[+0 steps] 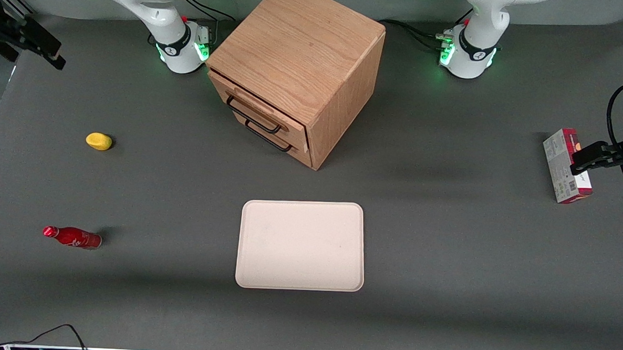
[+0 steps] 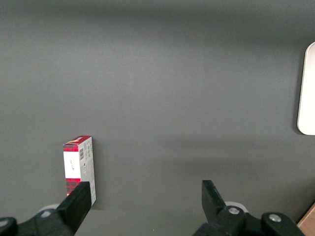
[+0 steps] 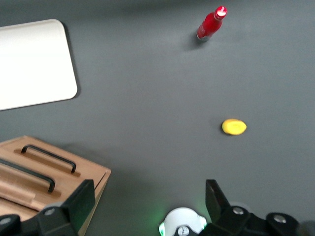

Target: Close top drawer

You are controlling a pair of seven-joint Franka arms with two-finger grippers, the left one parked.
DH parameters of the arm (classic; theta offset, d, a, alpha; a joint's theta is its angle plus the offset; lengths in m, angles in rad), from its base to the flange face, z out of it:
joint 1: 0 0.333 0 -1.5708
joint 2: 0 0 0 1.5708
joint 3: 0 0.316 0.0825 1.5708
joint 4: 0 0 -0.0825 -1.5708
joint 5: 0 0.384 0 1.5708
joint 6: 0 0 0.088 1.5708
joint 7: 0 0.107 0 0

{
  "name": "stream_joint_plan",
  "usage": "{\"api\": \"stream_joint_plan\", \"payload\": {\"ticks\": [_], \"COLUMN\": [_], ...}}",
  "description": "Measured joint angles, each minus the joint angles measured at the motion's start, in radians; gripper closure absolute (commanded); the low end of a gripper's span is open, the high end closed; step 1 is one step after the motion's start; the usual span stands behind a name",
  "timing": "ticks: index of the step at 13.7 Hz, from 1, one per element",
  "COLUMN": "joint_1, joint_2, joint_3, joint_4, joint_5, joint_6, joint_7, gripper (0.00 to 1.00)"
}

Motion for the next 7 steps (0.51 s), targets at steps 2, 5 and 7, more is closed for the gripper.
{"api": "stream_joint_plan", "payload": {"ticks": [2, 5, 7], "joint_1": [0.001, 0.004, 0.004], "joint_2": [-0.043, -0.063, -0.054], "joint_3": [-0.014, -0.02, -0.021], "joint_4": [-0.099, -0.121, -0.114], "joint_5": [0.009, 0.011, 0.012], "joint_6": [0.072, 0.088, 0.092], "joint_7": [0.0, -0.008, -0.008], "gripper": [0.0, 0.0, 0.0]}}
